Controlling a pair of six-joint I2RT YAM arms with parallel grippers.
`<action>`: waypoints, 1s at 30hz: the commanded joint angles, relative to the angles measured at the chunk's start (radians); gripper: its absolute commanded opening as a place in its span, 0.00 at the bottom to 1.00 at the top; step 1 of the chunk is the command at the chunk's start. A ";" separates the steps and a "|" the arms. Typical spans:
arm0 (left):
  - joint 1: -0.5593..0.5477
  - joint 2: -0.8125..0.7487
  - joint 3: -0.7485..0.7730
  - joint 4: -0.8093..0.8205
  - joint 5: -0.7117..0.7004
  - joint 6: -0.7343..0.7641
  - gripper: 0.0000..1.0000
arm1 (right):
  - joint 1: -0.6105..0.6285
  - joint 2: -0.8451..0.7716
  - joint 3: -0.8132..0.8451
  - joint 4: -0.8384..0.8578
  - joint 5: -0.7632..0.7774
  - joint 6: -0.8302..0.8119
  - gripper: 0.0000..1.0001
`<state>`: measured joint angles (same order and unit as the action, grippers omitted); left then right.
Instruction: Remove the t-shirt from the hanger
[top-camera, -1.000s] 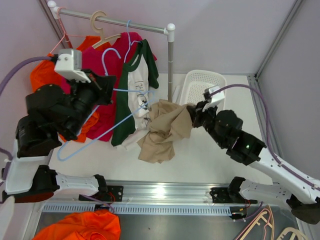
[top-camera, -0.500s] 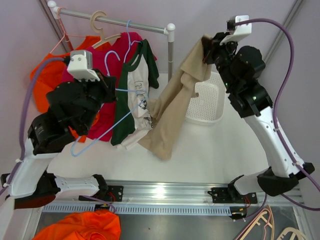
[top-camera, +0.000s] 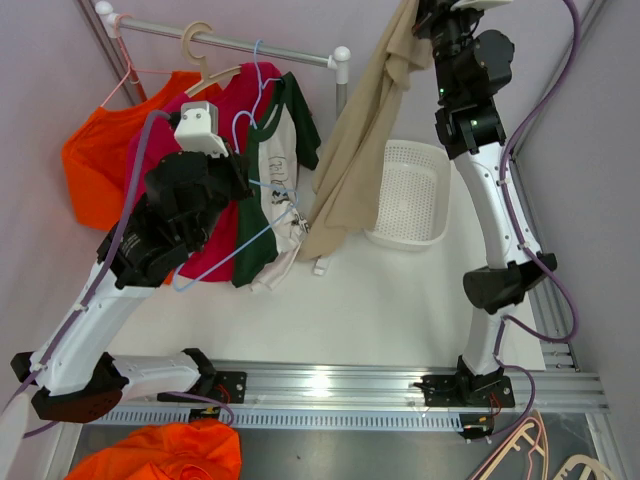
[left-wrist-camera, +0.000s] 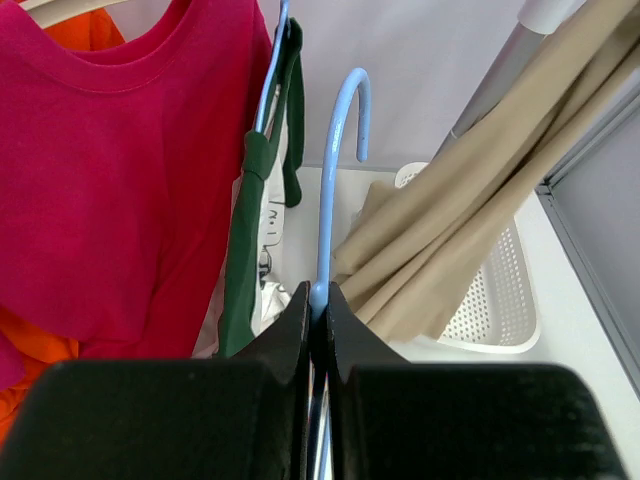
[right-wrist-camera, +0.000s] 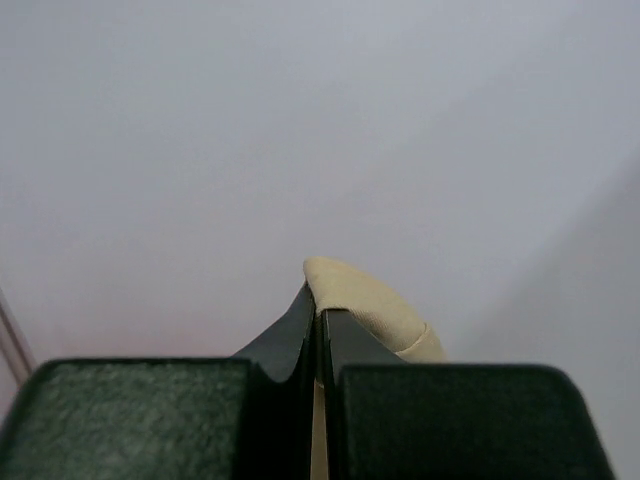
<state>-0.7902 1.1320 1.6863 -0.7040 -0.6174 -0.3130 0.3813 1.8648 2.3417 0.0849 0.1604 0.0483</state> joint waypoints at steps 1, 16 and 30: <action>0.040 0.018 -0.007 0.093 0.071 -0.014 0.01 | -0.053 0.088 0.279 0.193 0.030 0.060 0.00; 0.129 0.071 -0.085 0.274 0.085 0.017 0.01 | -0.150 0.061 -0.104 0.159 0.015 0.179 0.00; 0.146 0.054 -0.082 0.396 0.117 0.130 0.01 | -0.134 -0.129 -0.866 -0.285 0.088 0.401 0.00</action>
<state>-0.6567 1.2163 1.5990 -0.3809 -0.5297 -0.2260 0.2386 1.7859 1.4490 -0.0948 0.1844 0.3893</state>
